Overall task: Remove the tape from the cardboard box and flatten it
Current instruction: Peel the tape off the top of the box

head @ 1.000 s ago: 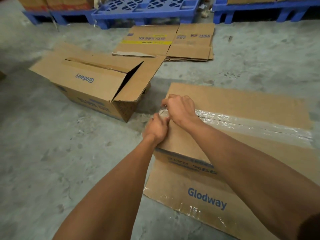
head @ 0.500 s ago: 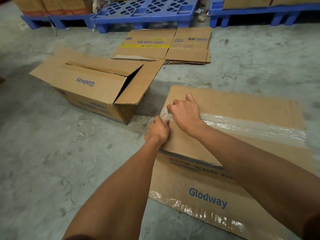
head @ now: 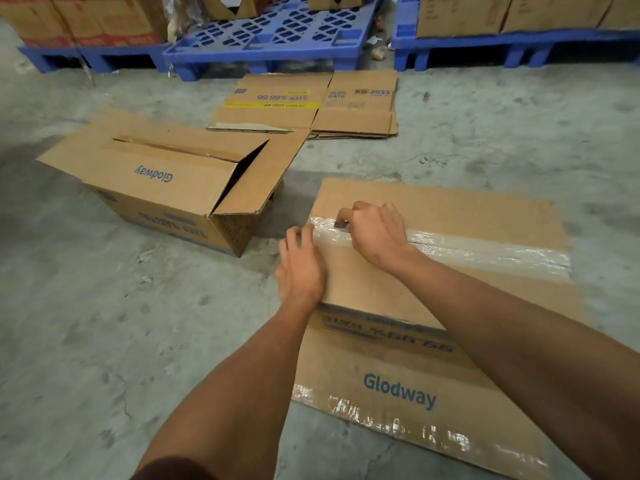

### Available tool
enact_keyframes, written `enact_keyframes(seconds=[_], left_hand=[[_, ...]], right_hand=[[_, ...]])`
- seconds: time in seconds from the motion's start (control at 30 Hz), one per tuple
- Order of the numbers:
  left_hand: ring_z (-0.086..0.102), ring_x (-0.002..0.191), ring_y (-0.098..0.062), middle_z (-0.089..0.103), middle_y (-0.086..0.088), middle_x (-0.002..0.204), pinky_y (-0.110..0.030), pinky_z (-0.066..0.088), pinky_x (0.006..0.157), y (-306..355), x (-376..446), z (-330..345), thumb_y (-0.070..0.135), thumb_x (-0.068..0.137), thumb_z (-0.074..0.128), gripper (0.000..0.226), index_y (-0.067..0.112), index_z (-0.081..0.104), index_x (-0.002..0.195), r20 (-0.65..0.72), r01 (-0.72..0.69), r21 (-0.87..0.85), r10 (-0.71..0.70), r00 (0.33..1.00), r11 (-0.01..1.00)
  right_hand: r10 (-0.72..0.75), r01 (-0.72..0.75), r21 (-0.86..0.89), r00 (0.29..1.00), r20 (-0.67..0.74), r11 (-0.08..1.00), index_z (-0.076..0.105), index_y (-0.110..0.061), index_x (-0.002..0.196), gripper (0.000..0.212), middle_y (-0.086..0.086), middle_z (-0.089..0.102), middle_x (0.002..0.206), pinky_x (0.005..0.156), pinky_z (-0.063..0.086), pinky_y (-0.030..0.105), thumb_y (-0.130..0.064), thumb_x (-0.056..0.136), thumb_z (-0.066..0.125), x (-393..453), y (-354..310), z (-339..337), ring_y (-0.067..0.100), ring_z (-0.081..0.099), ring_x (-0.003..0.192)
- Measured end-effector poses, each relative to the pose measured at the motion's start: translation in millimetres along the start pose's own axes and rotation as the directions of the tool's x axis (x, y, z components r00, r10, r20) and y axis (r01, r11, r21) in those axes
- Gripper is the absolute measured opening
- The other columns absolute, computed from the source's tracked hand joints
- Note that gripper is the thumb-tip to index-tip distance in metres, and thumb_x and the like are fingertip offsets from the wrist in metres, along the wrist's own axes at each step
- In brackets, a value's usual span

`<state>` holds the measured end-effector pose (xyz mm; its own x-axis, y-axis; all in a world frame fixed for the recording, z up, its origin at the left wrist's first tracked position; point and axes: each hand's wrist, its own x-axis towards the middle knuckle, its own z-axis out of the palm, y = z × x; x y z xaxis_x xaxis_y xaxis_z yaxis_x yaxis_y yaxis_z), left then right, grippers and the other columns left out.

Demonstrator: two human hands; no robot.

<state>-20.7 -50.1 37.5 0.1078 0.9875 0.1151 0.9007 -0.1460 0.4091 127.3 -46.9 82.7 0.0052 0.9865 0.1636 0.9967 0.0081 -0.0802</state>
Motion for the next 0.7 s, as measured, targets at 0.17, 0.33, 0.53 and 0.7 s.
enact_keyframes(seconds=[0.17, 0.33, 0.53, 0.7], left_hand=[[0.036, 0.117, -0.023, 0.040, 0.000, 0.130, -0.039, 0.039, 0.066, -3, 2, -1, 0.016, 0.098, 0.040, 0.026, 0.017, 0.055, 0.119, 0.013, -0.059, 0.013, 0.058, 0.998, 0.998], [0.038, 0.116, -0.021, 0.040, 0.000, 0.125, -0.038, 0.040, 0.068, -9, 5, -2, 0.025, 0.100, 0.041, 0.026, 0.024, 0.058, 0.120, 0.018, -0.048, 0.008, 0.048, 0.999, 0.999], [0.043, 0.110, -0.019, 0.042, -0.001, 0.115, -0.038, 0.041, 0.072, -10, 6, -2, 0.029, 0.099, 0.041, 0.029, 0.024, 0.058, 0.121, 0.019, -0.025, -0.044, 0.026, 0.999, 0.999], [0.046, 0.108, -0.021, 0.042, -0.002, 0.115, -0.040, 0.043, 0.075, -9, 6, -3, 0.029, 0.098, 0.041, 0.030, 0.023, 0.057, 0.123, 0.035, -0.018, -0.065, 0.021, 0.999, 0.998]], right_hand=[[0.101, -0.104, 0.198, 0.995, 0.023, 0.975, 0.066, -0.040, 0.113, 0.033, -0.005, 0.063, 0.112, 0.068, 0.032, 0.030, -0.015, 0.094, 0.056, 14, -9, 4, 0.028, 0.062, 0.101], [0.044, -0.053, 0.167, 0.997, 0.058, 0.984, 0.066, -0.039, 0.119, 0.031, -0.001, 0.062, 0.121, 0.073, 0.032, 0.031, -0.021, 0.097, 0.053, 24, -20, 12, 0.031, 0.059, 0.109], [0.001, -0.006, 0.171, 0.999, 0.034, 0.985, 0.065, -0.043, 0.117, 0.033, -0.004, 0.063, 0.115, 0.074, 0.040, 0.032, -0.021, 0.097, 0.052, 26, -24, 18, 0.030, 0.061, 0.104], [-0.009, 0.007, 0.146, 1.000, 0.008, 0.989, 0.064, -0.042, 0.119, 0.034, -0.001, 0.061, 0.118, 0.070, 0.033, 0.031, -0.020, 0.098, 0.049, 26, -27, 21, 0.031, 0.061, 0.105]])
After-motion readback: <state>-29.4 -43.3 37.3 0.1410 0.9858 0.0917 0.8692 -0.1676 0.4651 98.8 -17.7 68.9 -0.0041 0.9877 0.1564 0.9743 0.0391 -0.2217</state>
